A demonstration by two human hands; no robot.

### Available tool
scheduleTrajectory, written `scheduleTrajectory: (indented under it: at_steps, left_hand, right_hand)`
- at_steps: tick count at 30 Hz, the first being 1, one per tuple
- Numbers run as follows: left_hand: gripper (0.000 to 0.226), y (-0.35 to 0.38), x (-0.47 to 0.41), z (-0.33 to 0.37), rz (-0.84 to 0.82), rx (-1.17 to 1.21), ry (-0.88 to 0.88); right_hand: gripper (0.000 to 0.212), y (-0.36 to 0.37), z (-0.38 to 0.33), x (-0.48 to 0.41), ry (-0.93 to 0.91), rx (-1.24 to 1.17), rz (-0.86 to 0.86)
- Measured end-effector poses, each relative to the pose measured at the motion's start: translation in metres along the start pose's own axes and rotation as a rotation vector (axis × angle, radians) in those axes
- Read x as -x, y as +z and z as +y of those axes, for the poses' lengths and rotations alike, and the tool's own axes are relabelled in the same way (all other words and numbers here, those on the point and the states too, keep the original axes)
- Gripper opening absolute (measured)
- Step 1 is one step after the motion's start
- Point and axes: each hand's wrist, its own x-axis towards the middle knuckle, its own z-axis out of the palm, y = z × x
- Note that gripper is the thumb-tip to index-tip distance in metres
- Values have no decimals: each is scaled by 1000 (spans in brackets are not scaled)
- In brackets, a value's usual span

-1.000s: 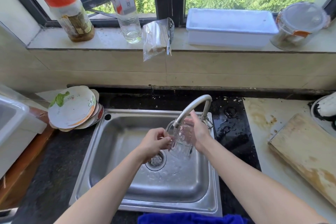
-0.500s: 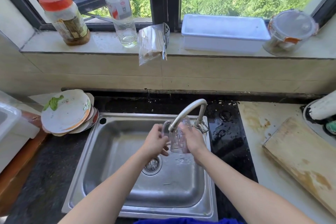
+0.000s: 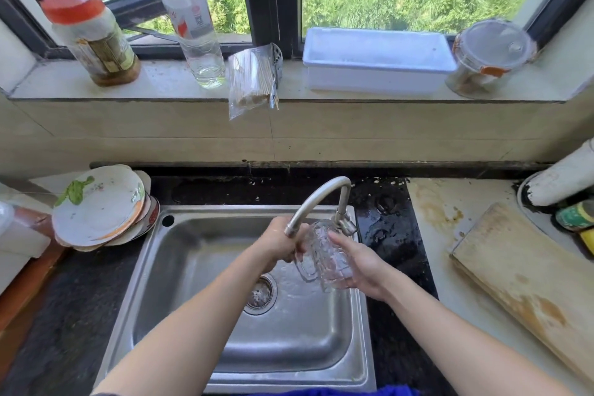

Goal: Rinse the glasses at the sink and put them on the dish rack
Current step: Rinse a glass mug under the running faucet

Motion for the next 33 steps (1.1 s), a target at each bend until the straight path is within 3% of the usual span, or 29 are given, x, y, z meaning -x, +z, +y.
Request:
scheduleTrajectory:
  at_steps: [6, 9, 11, 13, 16, 19, 21, 23, 25, 27, 30, 33]
  left_hand:
    - [20, -13, 17, -19, -292, 339, -183]
    - [20, -10, 22, -30, -172, 253, -37]
    - [20, -8, 26, -29, -63, 32, 81]
    - [19, -9, 30, -29, 16, -219, 166]
    - [20, -7, 36, -31, 115, -427, 234]
    - [21, -8, 38, -41, 186, -349, 188]
    - [22, -16, 38, -48, 239, -307, 171]
    - [24, -22, 41, -53, 245, -319, 179]
    - [23, -19, 43, -57, 233, -324, 200]
    - [21, -18, 43, -63, 255, -329, 202]
    - [19, -28, 42, -73, 320, -337, 218]
    - [20, -34, 48, -80, 348, -409, 299]
  right_hand:
    - [30, 0, -1, 0, -339, 85, 85]
    - [30, 9, -6, -3, -337, 144, 54]
    - [41, 18, -8, -11, -271, 178, 68]
    - [46, 27, -12, -20, -180, 168, 130]
    - [35, 40, -26, -28, 10, 35, 284]
    - [24, 51, -19, -36, -158, 211, 371]
    - [19, 60, -15, -28, -309, 392, 312]
    - [5, 57, -17, -34, -303, 381, 286]
    - [20, 57, -20, -43, -263, 283, 327]
    - [19, 70, -20, -45, -261, 330, 355]
    - [27, 83, -9, -42, -346, 409, 242]
    - [28, 78, -13, -46, -161, 266, 282]
